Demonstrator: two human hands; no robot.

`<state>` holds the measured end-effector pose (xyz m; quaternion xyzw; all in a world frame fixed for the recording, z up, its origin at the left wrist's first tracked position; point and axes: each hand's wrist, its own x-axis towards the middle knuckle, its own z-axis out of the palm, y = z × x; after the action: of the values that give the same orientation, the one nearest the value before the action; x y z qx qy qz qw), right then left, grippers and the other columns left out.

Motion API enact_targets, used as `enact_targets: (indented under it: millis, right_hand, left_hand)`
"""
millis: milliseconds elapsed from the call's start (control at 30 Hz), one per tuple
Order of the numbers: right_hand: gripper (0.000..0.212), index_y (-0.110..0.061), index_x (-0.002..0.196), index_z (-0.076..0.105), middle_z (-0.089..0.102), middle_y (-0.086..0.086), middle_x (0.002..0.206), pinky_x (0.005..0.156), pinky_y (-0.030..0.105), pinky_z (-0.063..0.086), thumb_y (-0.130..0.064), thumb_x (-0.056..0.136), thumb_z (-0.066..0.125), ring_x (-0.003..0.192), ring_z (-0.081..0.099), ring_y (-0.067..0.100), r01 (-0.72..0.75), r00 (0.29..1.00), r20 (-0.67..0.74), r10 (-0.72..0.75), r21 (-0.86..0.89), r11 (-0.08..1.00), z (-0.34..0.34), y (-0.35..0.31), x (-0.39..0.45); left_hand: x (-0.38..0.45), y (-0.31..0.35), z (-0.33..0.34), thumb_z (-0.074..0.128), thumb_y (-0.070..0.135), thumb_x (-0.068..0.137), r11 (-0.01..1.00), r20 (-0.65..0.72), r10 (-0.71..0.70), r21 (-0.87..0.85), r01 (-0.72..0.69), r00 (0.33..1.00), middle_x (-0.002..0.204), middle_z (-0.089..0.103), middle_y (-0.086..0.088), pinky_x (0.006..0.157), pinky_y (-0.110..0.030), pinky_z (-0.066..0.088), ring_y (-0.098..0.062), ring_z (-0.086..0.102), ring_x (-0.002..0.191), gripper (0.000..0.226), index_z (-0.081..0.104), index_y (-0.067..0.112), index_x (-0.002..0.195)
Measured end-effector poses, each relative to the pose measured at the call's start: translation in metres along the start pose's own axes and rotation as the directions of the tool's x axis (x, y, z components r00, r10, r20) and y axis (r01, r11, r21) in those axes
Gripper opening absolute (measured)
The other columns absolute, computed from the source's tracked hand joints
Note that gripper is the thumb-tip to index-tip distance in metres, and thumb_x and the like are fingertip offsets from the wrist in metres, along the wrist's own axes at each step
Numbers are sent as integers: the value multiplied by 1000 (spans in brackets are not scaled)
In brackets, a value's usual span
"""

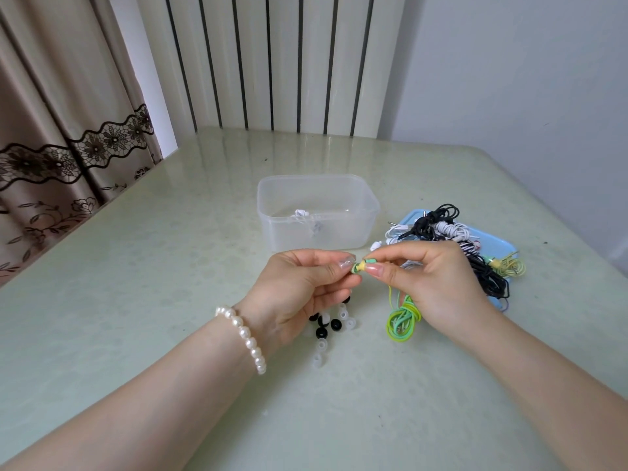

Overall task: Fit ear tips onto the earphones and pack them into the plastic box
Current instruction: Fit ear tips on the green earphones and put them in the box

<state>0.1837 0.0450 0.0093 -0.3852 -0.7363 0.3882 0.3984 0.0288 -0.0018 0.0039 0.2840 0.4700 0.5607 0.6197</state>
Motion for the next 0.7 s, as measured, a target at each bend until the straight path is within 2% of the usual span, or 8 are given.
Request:
enact_targets:
  millis: [333,433,600,700]
  right_hand:
    - [22,-31,66,67,67,6,72,62,11,41,-11,73,74,64,54,4,-14,1000,-26,12,-66,998,-1,-2,0]
    - [24,-32,65,67,68,11,74,65,16,42,-11,72,74,65,54,7,-4,1000,-31,2,-85,996,0,-2,0]
    - [27,-35,63,66,69,14,76,65,28,45,-12,73,74,69,57,26,8,998,-57,-13,-96,995,3,-3,-1]
    - [29,-37,63,65,69,12,75,67,31,47,-13,74,74,72,59,29,17,996,-88,-30,-142,990,3,-1,-1]
  left_hand:
    - [-3,0,2,61,-4,80,993,-3,88,74,-87,996,73,72,-13,64,-23,58,-18,71,67,6,66,-2,82]
    - [-4,-1,3,61,-4,79,993,-4,92,77,-92,996,74,72,-14,65,-24,58,-19,71,68,7,67,-2,82]
    - [-5,0,4,61,-5,79,995,-7,89,55,-88,996,76,72,-16,65,-24,58,-20,71,68,7,67,-2,83]
    - [-6,0,5,62,-5,79,994,-11,91,58,-90,996,77,72,-17,67,-25,58,-20,71,70,7,67,-2,83]
